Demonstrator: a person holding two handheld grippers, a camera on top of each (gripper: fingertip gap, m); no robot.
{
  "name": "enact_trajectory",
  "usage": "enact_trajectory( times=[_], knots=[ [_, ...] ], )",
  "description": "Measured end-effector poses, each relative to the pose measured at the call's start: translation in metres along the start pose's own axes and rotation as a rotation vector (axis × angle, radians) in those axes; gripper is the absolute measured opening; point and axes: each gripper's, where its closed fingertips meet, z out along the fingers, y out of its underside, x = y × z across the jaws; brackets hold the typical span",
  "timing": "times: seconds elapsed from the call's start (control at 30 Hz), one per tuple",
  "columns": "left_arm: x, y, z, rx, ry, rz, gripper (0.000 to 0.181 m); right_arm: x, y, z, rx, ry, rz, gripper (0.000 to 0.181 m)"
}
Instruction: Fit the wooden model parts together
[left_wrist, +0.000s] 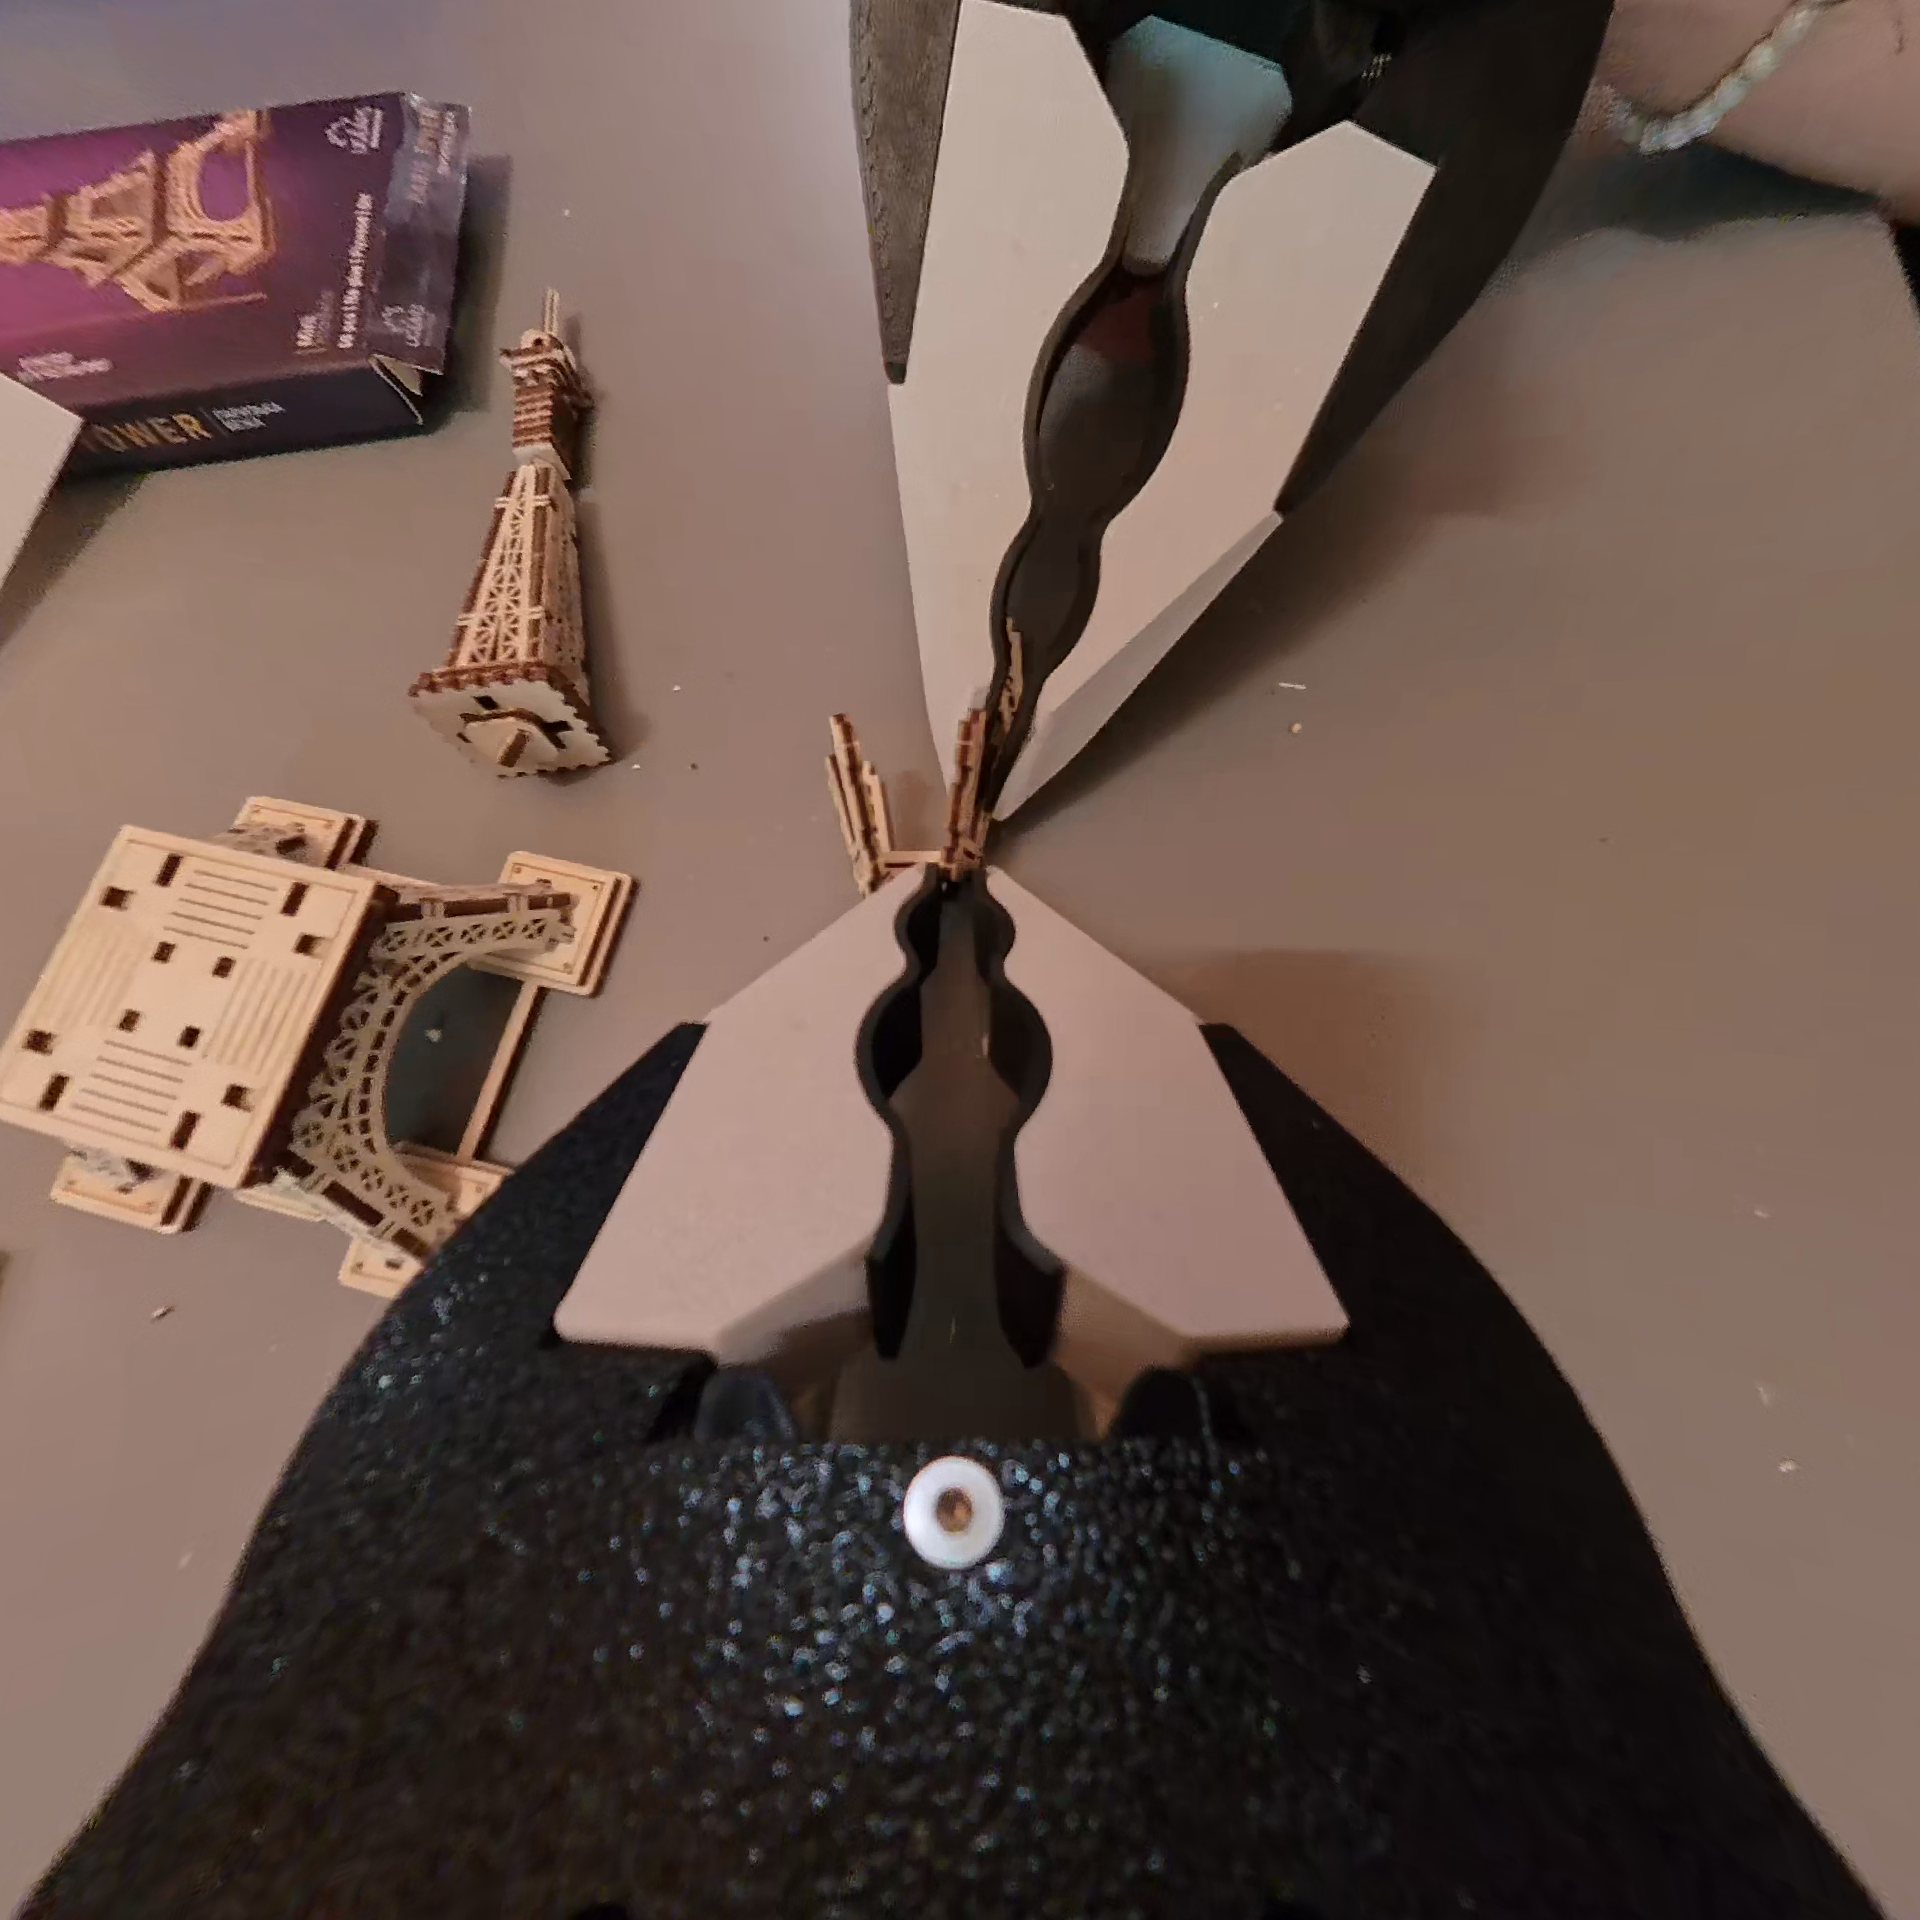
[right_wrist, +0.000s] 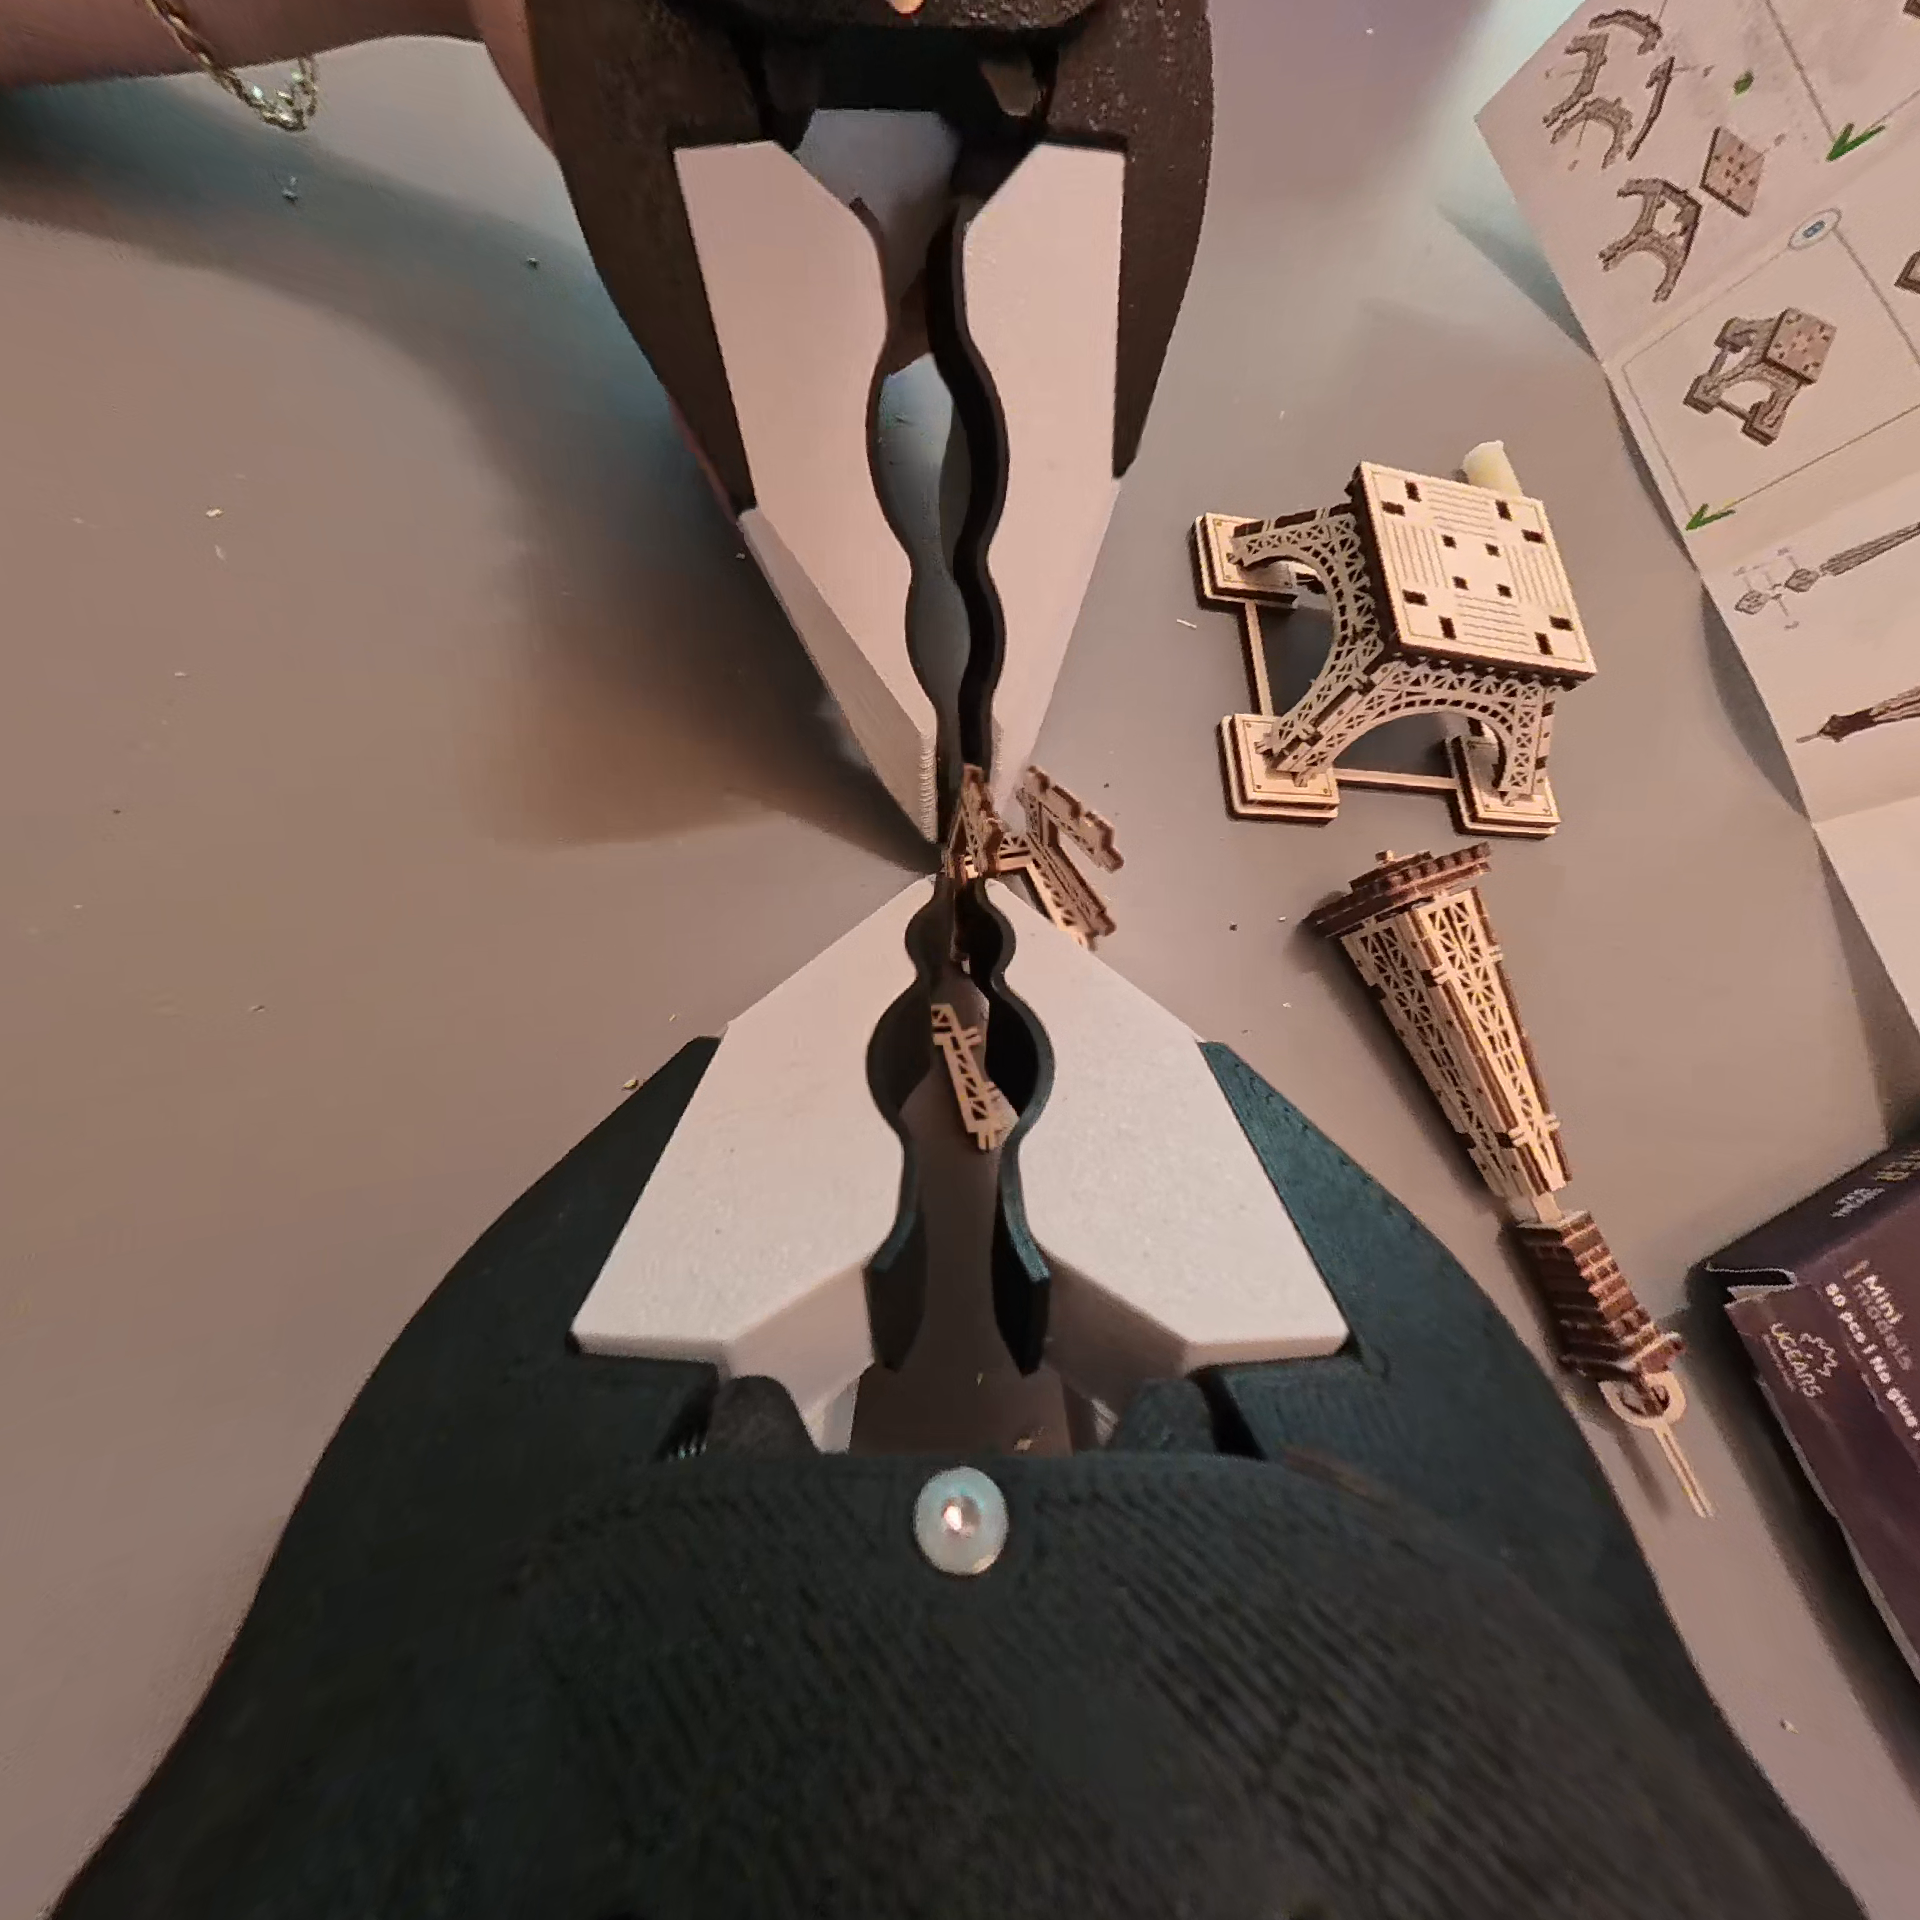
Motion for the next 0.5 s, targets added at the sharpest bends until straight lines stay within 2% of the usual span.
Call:
enact_trajectory(
  times=[0.5],
  knots=[
    [-0.0033, -0.0021, -0.0037, -0.009, -0.019, 0.02, 0.003, 0.0011, 0.0006, 0.0011, -0.004, -0.03, 0.048, 0.002]
  ],
)
